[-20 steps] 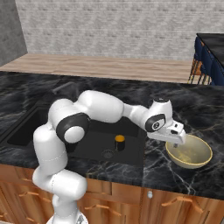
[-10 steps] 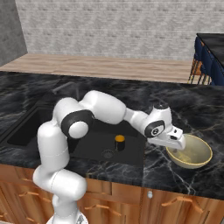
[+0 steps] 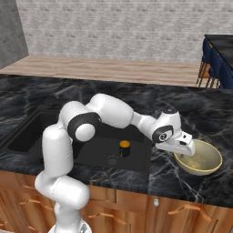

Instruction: Pick the mug and place it in the sink. Pick the bowl and place it in the open cabinet and then close the cabinet.

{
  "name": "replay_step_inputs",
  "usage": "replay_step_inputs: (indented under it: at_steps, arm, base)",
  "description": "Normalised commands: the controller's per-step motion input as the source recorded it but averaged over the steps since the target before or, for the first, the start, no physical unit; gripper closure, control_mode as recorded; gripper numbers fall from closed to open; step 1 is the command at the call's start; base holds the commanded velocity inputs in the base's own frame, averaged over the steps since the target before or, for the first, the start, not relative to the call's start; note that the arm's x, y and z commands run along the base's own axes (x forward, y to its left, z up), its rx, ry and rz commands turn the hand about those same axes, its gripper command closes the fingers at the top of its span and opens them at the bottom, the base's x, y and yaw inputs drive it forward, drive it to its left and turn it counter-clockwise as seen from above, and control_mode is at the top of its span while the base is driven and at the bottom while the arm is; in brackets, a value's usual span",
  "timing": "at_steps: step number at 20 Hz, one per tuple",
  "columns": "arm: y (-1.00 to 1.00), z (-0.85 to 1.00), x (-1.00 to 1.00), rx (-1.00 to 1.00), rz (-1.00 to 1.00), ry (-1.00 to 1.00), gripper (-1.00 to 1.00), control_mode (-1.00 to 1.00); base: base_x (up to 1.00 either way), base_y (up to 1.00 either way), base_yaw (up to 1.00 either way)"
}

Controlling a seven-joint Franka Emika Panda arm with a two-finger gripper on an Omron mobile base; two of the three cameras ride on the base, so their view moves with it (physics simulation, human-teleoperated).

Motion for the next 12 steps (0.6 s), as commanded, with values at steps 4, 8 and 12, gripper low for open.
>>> replay_step_inputs:
  at_steps: [4, 8, 12]
  arm:
    - [0.0, 0.0, 0.0, 0.0, 0.0, 0.0, 1.0, -1.0]
    - [0.47, 0.09, 0.02, -0.03, 0.0, 0.0, 1.0, -1.0]
    - [0.66, 0.63, 0.0, -0.15, 0.0, 0.0, 1.0, -1.0]
  base:
    - [0.0, 0.0, 0.0]
    - [0.0, 0.0, 0.0]
    - [0.0, 0.0, 0.0]
